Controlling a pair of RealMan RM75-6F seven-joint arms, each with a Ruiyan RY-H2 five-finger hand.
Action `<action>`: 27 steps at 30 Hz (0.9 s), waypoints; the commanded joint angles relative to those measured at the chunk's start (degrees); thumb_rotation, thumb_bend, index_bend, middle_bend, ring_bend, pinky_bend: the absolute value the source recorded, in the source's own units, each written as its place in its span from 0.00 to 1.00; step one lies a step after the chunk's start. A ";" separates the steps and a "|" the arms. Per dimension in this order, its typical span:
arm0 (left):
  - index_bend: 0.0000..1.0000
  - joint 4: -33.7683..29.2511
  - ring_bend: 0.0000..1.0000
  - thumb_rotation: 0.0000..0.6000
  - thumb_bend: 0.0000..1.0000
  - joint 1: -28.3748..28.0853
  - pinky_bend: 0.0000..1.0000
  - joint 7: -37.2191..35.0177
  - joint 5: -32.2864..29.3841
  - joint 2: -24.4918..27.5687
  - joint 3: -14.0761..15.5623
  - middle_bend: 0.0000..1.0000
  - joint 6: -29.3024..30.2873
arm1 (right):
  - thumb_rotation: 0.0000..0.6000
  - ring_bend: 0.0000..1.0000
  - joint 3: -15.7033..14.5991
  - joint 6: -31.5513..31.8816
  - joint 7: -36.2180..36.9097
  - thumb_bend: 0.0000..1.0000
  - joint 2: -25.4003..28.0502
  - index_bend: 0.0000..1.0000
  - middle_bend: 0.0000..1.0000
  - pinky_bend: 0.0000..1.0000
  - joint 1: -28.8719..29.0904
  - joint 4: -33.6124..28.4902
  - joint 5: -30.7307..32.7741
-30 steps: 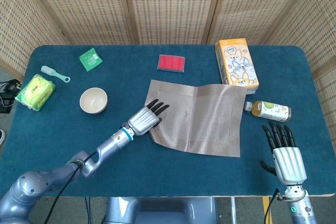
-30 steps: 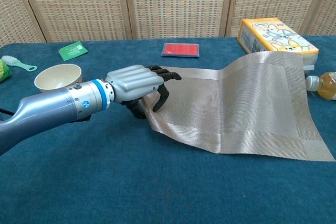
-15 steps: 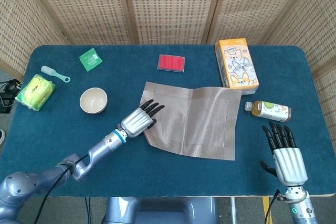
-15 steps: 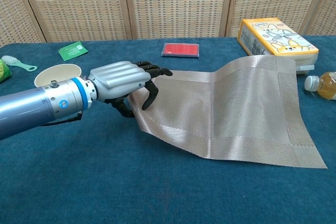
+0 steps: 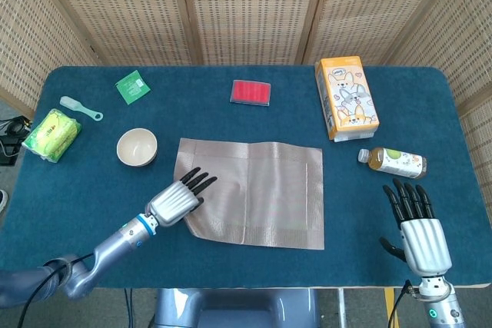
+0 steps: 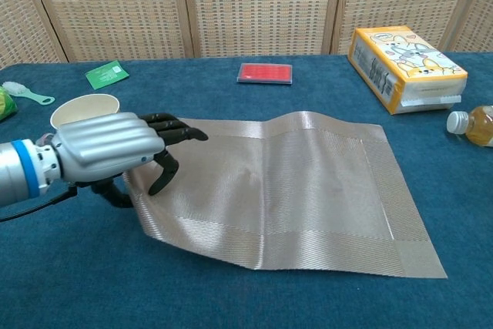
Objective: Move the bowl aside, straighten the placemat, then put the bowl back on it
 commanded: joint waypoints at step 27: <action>0.81 -23.17 0.00 1.00 0.45 8.84 0.00 24.87 -11.04 12.60 4.70 0.00 1.21 | 1.00 0.00 -0.07 1.48 0.83 0.00 1.38 0.00 0.00 0.00 -1.00 -1.41 -2.03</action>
